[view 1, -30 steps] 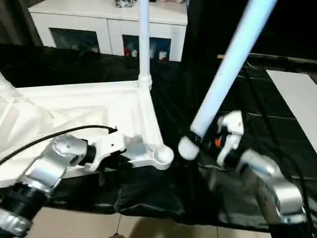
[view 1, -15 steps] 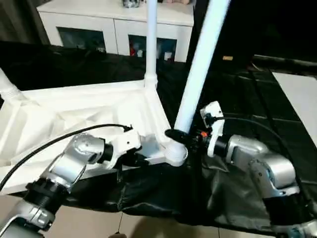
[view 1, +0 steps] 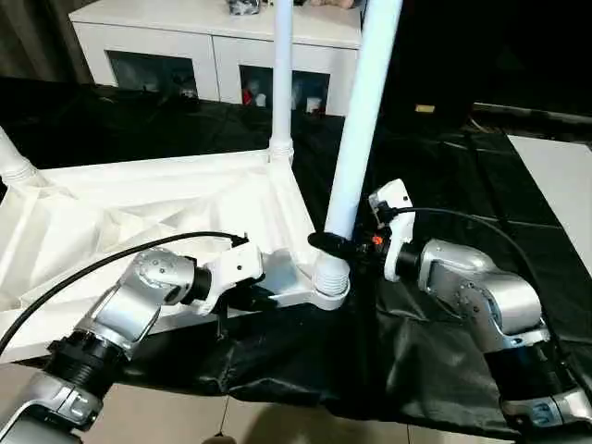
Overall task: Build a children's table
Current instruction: Insert table leg to table base
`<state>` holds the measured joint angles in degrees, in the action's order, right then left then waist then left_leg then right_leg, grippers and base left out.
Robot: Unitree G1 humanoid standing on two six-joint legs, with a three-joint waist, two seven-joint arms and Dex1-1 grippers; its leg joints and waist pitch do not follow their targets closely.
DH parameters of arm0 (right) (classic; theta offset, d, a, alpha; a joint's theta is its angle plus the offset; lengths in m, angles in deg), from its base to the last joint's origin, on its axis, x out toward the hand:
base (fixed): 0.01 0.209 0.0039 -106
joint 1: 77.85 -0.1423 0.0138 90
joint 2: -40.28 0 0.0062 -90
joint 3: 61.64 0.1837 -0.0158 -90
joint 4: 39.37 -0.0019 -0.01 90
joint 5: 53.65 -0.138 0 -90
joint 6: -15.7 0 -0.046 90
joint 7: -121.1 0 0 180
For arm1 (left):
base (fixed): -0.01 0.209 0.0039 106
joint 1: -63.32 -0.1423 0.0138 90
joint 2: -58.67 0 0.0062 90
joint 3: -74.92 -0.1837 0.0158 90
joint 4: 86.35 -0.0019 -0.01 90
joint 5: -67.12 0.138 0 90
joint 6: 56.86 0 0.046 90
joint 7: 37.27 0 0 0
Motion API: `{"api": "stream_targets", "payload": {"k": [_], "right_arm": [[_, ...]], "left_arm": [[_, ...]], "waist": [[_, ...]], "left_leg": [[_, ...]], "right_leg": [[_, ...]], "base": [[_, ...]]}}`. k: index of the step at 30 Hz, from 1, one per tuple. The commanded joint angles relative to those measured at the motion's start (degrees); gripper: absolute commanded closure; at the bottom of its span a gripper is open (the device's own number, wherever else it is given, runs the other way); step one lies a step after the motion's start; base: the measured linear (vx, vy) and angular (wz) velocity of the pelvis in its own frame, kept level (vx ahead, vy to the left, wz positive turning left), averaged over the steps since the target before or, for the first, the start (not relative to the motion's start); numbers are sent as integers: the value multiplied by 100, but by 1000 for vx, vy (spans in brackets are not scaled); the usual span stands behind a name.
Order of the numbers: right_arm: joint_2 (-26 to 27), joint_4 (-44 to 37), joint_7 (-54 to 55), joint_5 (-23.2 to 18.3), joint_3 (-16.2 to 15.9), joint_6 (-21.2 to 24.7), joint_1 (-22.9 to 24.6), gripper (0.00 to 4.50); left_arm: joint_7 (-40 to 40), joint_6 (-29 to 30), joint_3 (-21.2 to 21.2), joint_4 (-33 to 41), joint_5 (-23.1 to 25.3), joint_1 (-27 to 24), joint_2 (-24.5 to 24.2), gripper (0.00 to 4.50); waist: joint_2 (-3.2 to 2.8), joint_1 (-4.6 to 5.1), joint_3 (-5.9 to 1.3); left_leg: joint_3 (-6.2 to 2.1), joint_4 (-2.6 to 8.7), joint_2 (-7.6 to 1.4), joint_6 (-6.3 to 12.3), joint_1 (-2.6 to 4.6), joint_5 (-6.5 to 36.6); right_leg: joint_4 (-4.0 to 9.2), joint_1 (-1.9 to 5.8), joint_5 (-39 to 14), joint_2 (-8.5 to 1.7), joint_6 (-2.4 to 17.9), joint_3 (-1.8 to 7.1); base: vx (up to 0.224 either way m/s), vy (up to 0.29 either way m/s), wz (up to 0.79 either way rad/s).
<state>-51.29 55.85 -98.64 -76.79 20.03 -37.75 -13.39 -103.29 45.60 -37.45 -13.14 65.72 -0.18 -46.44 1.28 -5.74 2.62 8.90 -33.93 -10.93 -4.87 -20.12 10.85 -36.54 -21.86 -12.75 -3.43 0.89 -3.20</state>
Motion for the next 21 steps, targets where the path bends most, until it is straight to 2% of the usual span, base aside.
{"api": "stream_targets", "payload": {"k": [1,4,9,10,16,18,21], "right_arm": [[21,189,24,107,-97,112,10,267],[19,353,-128,99,-175,195,87,267],[40,549,-117,154,-175,75,139,267],[106,615,-51,142,-60,-6,188,267],[226,751,53,131,152,-329,321,267],[353,786,158,69,391,-668,547,267],[414,725,138,3,507,-910,800,267]], "left_arm": [[-142,-171,-96,34,54,120,13,450],[-156,-160,-84,26,71,127,12,450],[-154,-156,-72,21,80,128,9,450],[-115,-166,-48,14,84,133,17,450],[-35,-170,-12,-16,93,150,46,450],[-2,-170,5,-8,98,137,46,450],[10,-165,18,1,99,126,40,450]], "waist": [[-16,29,-271],[-27,26,-267],[-21,26,-264],[-15,29,-265],[-21,21,-259],[-9,22,-259],[-10,8,-254]], "left_leg": [[-22,470,-208,-205,12,1230],[-23,478,-216,-204,25,1268],[-22,483,-219,-209,27,1314],[-24,485,-217,-212,26,1353],[-28,498,-225,-223,31,1437],[-30,504,-228,-217,30,1483],[-34,519,-236,-200,34,1565]], "right_leg": [[516,209,-1257,-460,891,317],[526,196,-1290,-460,869,317],[530,189,-1272,-460,886,318],[536,189,-1354,-466,878,320],[555,169,-1470,-476,854,322],[563,168,-1536,-476,833,321],[579,161,-1588,-477,794,321]], "base": [[0,0,0],[0,0,0],[0,0,0],[0,0,0],[0,0,0],[0,0,0],[0,0,0]]}}
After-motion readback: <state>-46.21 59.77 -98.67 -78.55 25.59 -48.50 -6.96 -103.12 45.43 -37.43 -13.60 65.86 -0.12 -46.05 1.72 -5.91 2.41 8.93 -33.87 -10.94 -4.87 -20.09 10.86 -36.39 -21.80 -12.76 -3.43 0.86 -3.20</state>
